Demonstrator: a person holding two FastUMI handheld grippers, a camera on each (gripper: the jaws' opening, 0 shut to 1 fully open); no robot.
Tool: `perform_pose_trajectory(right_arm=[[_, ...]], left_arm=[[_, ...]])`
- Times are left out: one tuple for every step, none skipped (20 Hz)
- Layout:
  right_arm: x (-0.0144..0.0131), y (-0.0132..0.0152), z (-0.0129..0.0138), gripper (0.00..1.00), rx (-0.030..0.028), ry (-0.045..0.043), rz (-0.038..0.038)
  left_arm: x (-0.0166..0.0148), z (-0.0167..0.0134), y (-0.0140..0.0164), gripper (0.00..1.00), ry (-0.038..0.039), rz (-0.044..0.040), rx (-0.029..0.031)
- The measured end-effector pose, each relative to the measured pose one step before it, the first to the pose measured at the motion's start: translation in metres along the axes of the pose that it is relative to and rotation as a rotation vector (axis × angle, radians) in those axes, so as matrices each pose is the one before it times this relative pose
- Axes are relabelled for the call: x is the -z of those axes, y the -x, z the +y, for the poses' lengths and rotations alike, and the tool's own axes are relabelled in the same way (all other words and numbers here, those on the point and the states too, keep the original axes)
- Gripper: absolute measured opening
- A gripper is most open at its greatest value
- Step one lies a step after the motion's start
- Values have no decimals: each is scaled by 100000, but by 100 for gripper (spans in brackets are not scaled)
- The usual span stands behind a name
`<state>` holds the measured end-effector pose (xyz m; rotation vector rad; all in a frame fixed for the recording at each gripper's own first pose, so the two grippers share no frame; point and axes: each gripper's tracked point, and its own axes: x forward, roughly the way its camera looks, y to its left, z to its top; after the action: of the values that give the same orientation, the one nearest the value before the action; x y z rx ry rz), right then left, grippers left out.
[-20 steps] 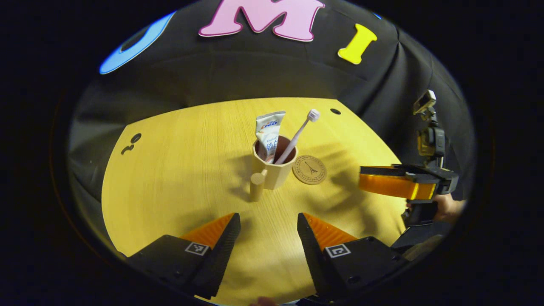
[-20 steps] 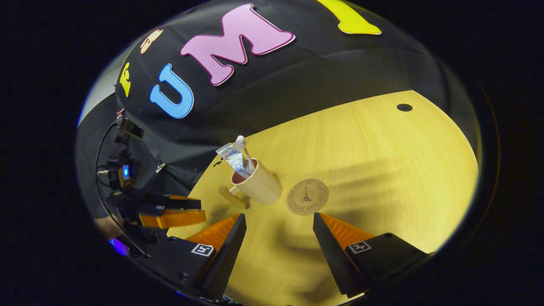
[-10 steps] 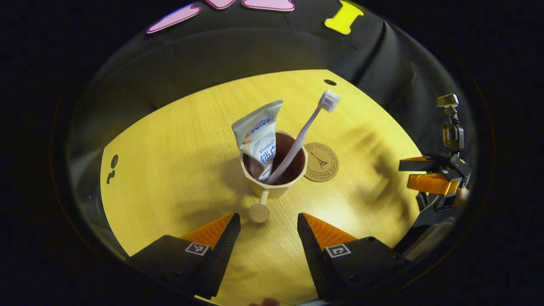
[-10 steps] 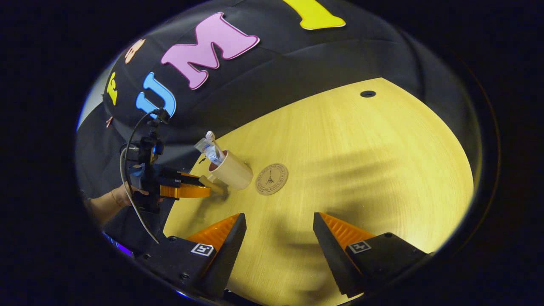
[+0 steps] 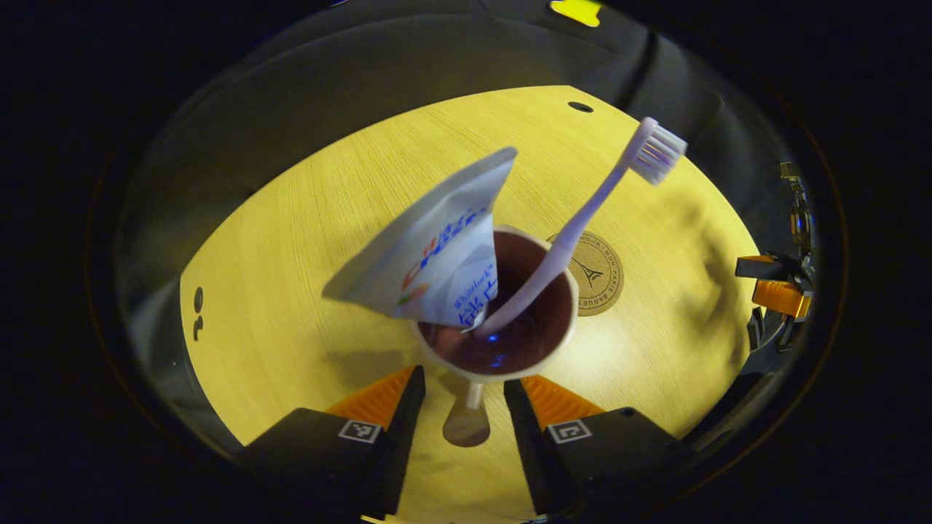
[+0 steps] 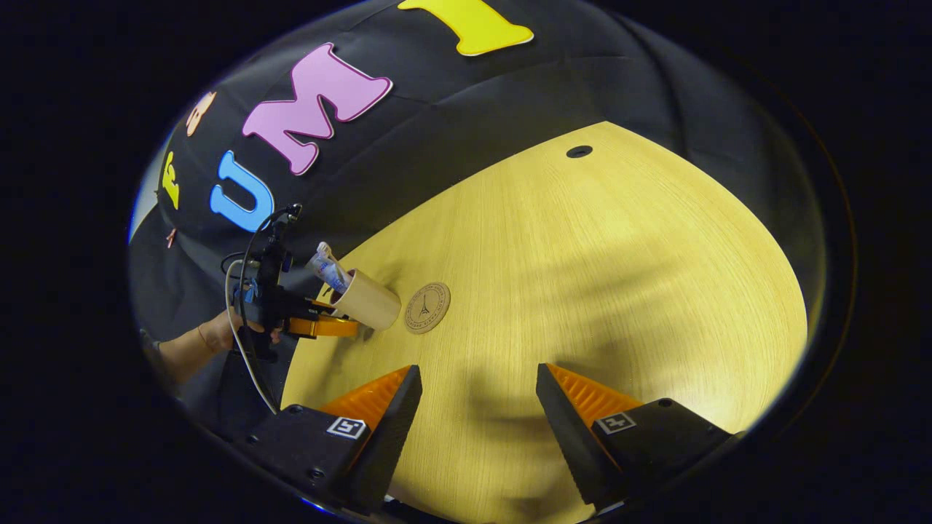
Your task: Put the toothbrush and toothpaste on the desktop into the cup, then pick up the cup and place it on the coaster on the desktop.
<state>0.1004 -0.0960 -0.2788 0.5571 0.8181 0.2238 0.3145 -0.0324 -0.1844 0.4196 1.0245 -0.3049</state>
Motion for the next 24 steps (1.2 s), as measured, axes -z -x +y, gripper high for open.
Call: perform_pose_trajectory(right_arm=[[41,268,-243,97,-160,-622,-167],[36,-54,-63,97,-113,-489,75],[37,110,-9,97,-272,-485,235],[35,27,-14,97,-65,-365,115],[83,-4,0,97,-312,-139,156],[48,23,18,97,-144,93,173],[79,8,-49,97,-212,181,241],[-50,32,3,97,-57,56,-65],[-110,84,-42,97,-209,-155,-6],[-86,76,-68,97,-191,-420,-86],[-29,106,-30,97,-242,-377,-111],[-85,16,-46,97,-155,-319,-183],[-37,115,-8,97,-159,-181,-67],[-39,14,-27,97,-205,-34,-128],[-53,127,-48,97,-131,-133,-113],[-74,114,-7,97,-285,-173,-80],[-148,163,-72,97,-150,-94,-267],[-36,129,-61,97,-137,-47,-129],[-22,49,-119,97,-15,4,-226],[-154,157,-187,97,113,-79,-288],[-49,272,-121,97,-60,-261,-306],[-78,186,-132,97,90,-202,-312],[-128,271,-219,97,106,-122,-361],[-127,250,-272,97,245,-237,-438]], left_arm=[[27,-195,-176,58,-1119,1674,371],[248,-19,-133,51,-798,2429,-473],[-186,31,88,39,866,260,-494],[98,-363,-149,34,1866,158,684],[-176,-136,56,29,1572,-976,-28],[36,-157,106,29,875,-787,232],[-29,-167,14,31,429,-707,100],[-52,-267,128,27,492,-875,162],[-140,-231,140,27,313,-1223,-177],[-282,-96,388,27,-189,-1468,-740],[-160,-31,333,27,-450,-519,-964],[-283,-335,332,26,-449,-1524,263],[-240,-370,333,30,-168,-1124,547],[-170,-314,424,26,315,-770,539],[-289,-462,289,26,208,-778,641],[-270,-414,372,26,-301,-969,566],[-382,-457,233,26,-509,-772,447],[-311,-446,190,26,-715,-481,496],[-388,-650,-7,26,-825,-585,466],[-282,-611,-205,31,-687,-64,598],[-239,-637,-249,26,-509,176,611],[-82,-486,-234,25,-539,287,508],[-215,-512,-277,26,-590,243,403],[-86,-298,-338,26,-580,255,321]])
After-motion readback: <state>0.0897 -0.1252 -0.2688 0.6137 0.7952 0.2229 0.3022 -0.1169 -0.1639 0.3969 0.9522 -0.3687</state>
